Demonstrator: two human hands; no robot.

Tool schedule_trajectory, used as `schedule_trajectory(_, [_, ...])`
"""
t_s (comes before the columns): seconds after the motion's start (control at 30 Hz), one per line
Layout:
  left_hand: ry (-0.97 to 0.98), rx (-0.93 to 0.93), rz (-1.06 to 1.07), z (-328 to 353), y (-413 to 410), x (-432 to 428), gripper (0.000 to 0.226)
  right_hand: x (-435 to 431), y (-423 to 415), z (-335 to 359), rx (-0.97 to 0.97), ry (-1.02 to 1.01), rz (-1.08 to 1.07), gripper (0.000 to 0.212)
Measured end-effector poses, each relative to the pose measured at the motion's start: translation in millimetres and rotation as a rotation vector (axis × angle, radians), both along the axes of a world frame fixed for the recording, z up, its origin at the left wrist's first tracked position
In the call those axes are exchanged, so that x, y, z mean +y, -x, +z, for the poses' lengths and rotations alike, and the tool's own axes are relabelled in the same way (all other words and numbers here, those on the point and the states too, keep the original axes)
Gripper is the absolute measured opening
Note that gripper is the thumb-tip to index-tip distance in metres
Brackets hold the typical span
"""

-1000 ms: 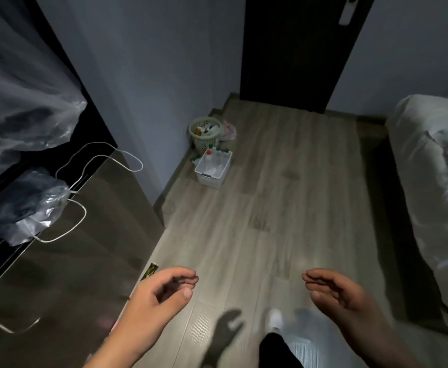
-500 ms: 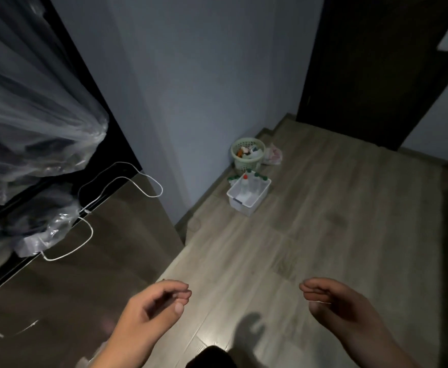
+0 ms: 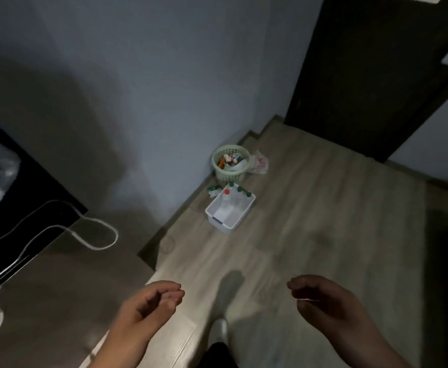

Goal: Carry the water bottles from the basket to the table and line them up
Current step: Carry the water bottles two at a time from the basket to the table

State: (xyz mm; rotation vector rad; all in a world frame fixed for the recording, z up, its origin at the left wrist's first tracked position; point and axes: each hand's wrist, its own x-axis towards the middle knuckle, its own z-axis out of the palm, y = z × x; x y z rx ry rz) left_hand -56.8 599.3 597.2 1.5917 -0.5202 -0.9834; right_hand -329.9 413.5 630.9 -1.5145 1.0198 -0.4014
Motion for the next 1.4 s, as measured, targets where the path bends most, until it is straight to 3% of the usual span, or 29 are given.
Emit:
schedule_trajectory(0.03, [0.016, 0.006, -0.038, 2, -3, -23, 0.036, -13, 0, 2, 0.006, 0.0, -0.032, 0.041])
schedule_trajectory(0.2, [0.001, 0.048, -0.168, 5, -13, -132, 0.011, -71, 15, 7, 0.033, -0.003, -0.208, 0.036])
schedule_trajectory(0.3, [0.028, 0.052, -0.265, 10, -14, -191, 0.042, -107, 31, 3, 0.033, -0.027, -0.294, 0.034])
schedule_trajectory(0.37, [0.01, 0.031, -0.285, 9, -12, -227, 0.039, -134, 40, 1, 0.02, -0.026, -0.334, 0.033])
schedule_trajectory(0.5, [0.0, 0.017, -0.285, 3, 1, -300, 0.066, -205, 53, -7, 0.004, -0.02, -0.348, 0.036])
schedule_trajectory(0.63, [0.027, -0.011, -0.23, 5, 19, -374, 0.057, -292, 65, -9, -0.046, -0.014, -0.323, 0.035])
schedule_trajectory(0.87, [0.026, -0.114, -0.098, 24, 29, -460, 0.037, -431, 58, 5, 0.055, 0.043, -0.078, 0.032])
schedule_trajectory(0.97, [0.027, -0.138, 0.009, 30, 12, -475, 0.052, -479, 29, 11, 0.082, 0.065, 0.023, 0.03])
schedule_trajectory(1.07, [0.017, -0.162, 0.108, 29, -12, -490, 0.048, -523, -14, 10, 0.052, 0.049, 0.092, 0.029])
schedule_trajectory(1.2, [-0.003, -0.151, 0.205, 18, -43, -519, 0.059, -577, -80, 2, 0.035, 0.056, 0.22, 0.028])
schedule_trajectory(1.3, [-0.028, -0.132, 0.247, 8, -68, -550, 0.039, -614, -126, -4, 0.044, 0.049, 0.276, 0.028])
schedule_trajectory(1.4, [-0.012, -0.112, 0.286, 6, -85, -582, 0.035, -642, -159, -7, 0.075, 0.039, 0.332, 0.027])
